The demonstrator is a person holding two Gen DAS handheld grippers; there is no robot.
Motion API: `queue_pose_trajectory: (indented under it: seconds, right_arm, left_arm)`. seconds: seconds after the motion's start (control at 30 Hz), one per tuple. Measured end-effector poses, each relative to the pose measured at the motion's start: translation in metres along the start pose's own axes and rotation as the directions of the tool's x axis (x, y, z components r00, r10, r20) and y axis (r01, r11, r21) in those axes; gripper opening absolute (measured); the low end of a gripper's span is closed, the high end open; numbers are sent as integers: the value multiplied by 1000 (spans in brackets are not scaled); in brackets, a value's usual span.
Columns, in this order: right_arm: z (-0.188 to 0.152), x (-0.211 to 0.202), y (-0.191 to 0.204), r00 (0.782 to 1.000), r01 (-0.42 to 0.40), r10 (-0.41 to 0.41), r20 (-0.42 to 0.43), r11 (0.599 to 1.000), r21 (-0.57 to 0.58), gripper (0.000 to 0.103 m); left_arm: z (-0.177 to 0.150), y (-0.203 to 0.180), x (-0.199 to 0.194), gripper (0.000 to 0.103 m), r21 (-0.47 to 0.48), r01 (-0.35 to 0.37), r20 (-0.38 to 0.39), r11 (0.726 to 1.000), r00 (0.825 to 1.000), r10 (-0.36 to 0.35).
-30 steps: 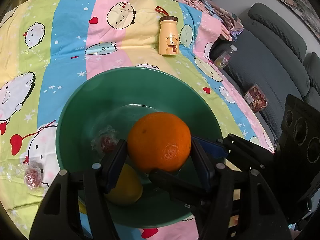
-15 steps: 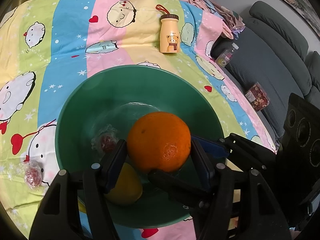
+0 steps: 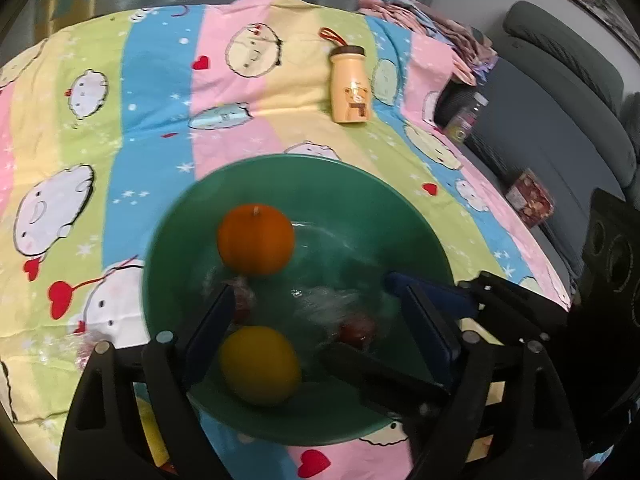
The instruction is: Organize fruits
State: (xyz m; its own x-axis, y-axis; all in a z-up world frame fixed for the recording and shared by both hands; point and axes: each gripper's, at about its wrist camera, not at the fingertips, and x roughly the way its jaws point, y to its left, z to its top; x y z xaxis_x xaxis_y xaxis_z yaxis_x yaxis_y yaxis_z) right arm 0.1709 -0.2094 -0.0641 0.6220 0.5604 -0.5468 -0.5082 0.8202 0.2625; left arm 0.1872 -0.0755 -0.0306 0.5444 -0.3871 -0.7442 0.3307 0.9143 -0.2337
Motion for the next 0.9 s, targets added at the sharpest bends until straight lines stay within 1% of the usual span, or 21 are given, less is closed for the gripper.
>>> queue_pose_trajectory:
  seconds: [0.07,0.1,0.13,0.23,0.3,0.5,0.7,0.8,0.9]
  right_arm:
    - [0,-3,-2,1000,8,-8,4,1000,5,69]
    - [0,-3,-2,1000,9,-9,6,1000,7,72]
    - [0,-5,-3,1000,7,-7,8,1000,11,72]
    - [1,-8,-3,1000,14,-14,12,1000,14,72]
    - [1,-10,-3,1000,20,-20,16,1000,20,76]
    - [-1,-21,-4,999,-1,0,34,999,44,80]
    - [-8,-38,1,995,-59,52,83,994,89,85]
    - [-18,-48,4,993,-80,71,94,992,100,87]
    - [-27,-56,6,994,-79,70,82,991,106,88]
  left_arm:
    - [0,2,-4,89,-7,-19,11,1000,1000,19]
    - [0,3,-7,93,-10,-29,20,1000,999,29]
    - [-1,4,-10,98,-14,-40,30,999,999,40]
    - [-3,7,-21,101,-24,-63,60,998,996,64]
    - [-4,8,-28,102,-30,-77,72,997,994,79]
    - [-16,9,-55,103,-53,-86,124,995,988,92]
    - [-34,6,-86,103,-42,-129,165,991,977,134]
    - [-43,3,-100,103,-39,-158,182,987,970,162]
    - [-53,-2,-113,103,-31,-183,199,983,962,186]
